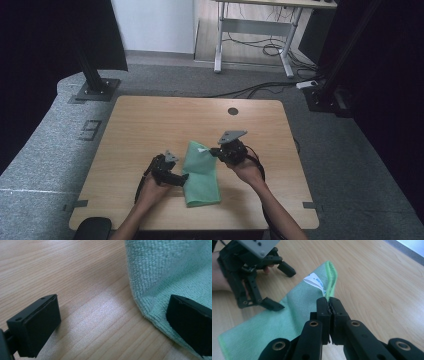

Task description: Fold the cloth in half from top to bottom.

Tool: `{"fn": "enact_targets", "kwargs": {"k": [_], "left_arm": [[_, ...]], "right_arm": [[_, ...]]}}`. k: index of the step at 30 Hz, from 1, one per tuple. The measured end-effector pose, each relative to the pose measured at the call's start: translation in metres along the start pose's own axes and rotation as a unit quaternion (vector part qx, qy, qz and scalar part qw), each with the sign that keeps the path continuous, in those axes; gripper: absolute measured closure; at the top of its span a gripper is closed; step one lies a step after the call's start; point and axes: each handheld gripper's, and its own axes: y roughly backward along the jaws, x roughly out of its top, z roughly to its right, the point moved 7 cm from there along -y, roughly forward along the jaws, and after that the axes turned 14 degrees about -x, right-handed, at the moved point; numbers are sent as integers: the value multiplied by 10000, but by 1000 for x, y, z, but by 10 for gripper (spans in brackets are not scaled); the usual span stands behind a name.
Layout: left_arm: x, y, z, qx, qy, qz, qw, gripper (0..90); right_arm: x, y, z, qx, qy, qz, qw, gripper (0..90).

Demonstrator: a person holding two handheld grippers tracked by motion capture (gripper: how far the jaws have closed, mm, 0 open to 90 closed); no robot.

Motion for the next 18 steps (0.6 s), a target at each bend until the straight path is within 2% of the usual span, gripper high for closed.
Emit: {"fn": "enact_targets", "kwargs": {"k": [18], "left_arm": [[0,0,0,-3,8,0,10000,0]], "right_arm": [[-30,15,-21,235,-155,-56,9996,864]]}}
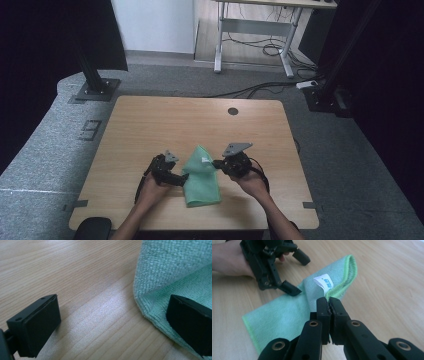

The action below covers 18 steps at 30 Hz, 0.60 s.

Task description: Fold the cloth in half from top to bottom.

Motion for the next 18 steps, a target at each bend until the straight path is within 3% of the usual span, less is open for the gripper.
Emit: {"fn": "enact_targets", "kwargs": {"k": [18], "left_arm": [[0,0,0,7,5,6,10000,0]], "right_arm": [[-45,-6,-23,356,-346,-318,9983,862]]}}
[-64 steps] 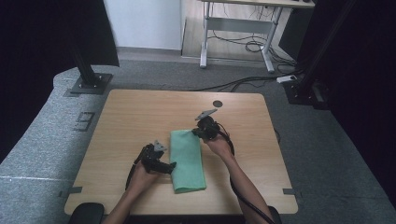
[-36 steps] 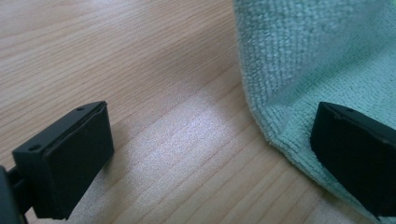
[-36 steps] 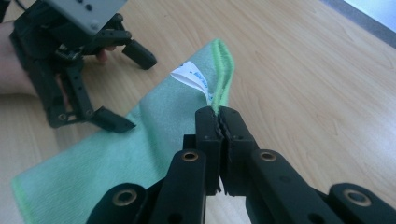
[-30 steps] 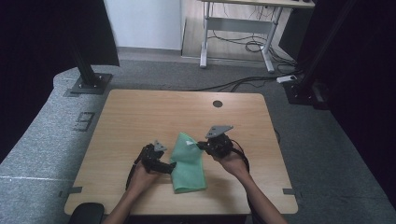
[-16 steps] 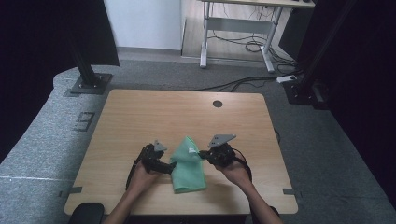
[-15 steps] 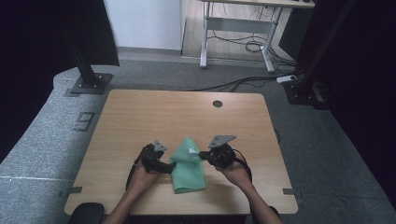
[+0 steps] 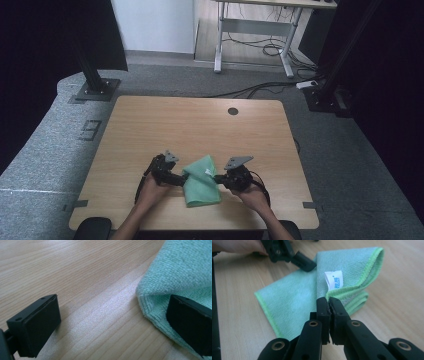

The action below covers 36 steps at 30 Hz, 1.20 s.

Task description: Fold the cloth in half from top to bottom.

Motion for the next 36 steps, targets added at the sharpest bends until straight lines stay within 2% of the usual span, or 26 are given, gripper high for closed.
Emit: {"fn": "enact_targets", "kwargs": {"k": [5,13,18,20,23,26,29,33,36], "left_arm": [[0,0,0,-1,0,-3,10000,0],[0,0,0,-23,-16,-11,10000,0],[-1,2,1,-198,-97,2,9998,0],[-1,4,2,-359,-113,-41,9993,6],[2,11,7,-602,-209,-80,9979,77],[10,18,15,-819,-401,1,9958,152],[21,23,22,-974,-447,174,9941,173],[43,20,32,-1015,-580,225,9929,209],[63,15,41,-1067,-756,205,9912,236]], "right_arm": [[-11,-5,-8,109,17,-136,9998,858],[-26,-11,-14,111,14,-421,9991,840],[-30,-13,-15,29,-63,-463,9989,842],[-30,-13,-15,-2,-79,-456,9989,843],[-31,-14,-15,11,-146,-455,9989,843],[-32,-14,-14,54,-238,-428,9988,842],[-32,-14,-14,67,-286,-428,9987,842],[-32,-14,-14,63,-324,-400,9987,841],[-33,-14,-14,63,-352,-396,9986,840]]}}
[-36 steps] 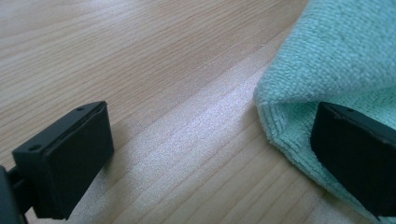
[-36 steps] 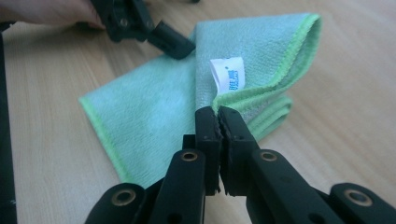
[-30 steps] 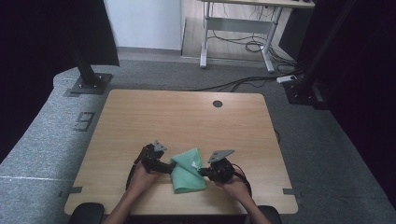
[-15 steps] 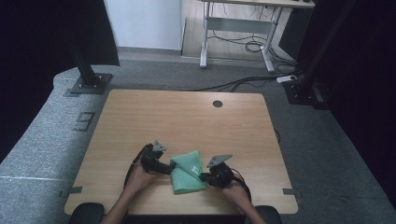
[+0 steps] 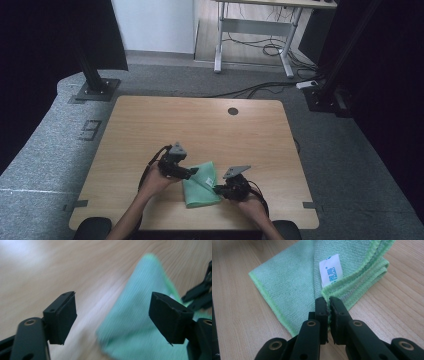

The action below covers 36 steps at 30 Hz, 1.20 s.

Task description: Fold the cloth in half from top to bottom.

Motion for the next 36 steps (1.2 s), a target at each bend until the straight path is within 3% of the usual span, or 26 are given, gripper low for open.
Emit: {"fn": "enact_targets", "kwargs": {"k": [5,11,14,16,17,21,26,36], "left_arm": [[28,-19,7,-310,-48,-36,9995,307],[34,-40,8,-509,51,-418,9978,434],[29,-43,10,-761,196,-643,9948,644],[27,-41,11,-805,174,-727,9939,799],[27,-38,13,-826,162,-726,9938,827],[28,-25,23,-859,25,-667,9941,845],[23,-9,35,-758,-162,-605,9952,824],[-10,15,46,-722,-89,-471,9962,799]], "right_arm": [[0,0,0,13,-1,29,10000,839],[0,0,1,47,-21,50,10000,838],[-1,0,1,84,-65,50,9999,838],[-1,0,2,113,-88,70,9999,837],[-1,0,2,117,-99,74,9999,835],[-1,0,2,59,-30,120,9999,813],[-1,2,0,-24,-6,97,10000,772],[0,10,-1,-127,42,224,9997,758]]}}
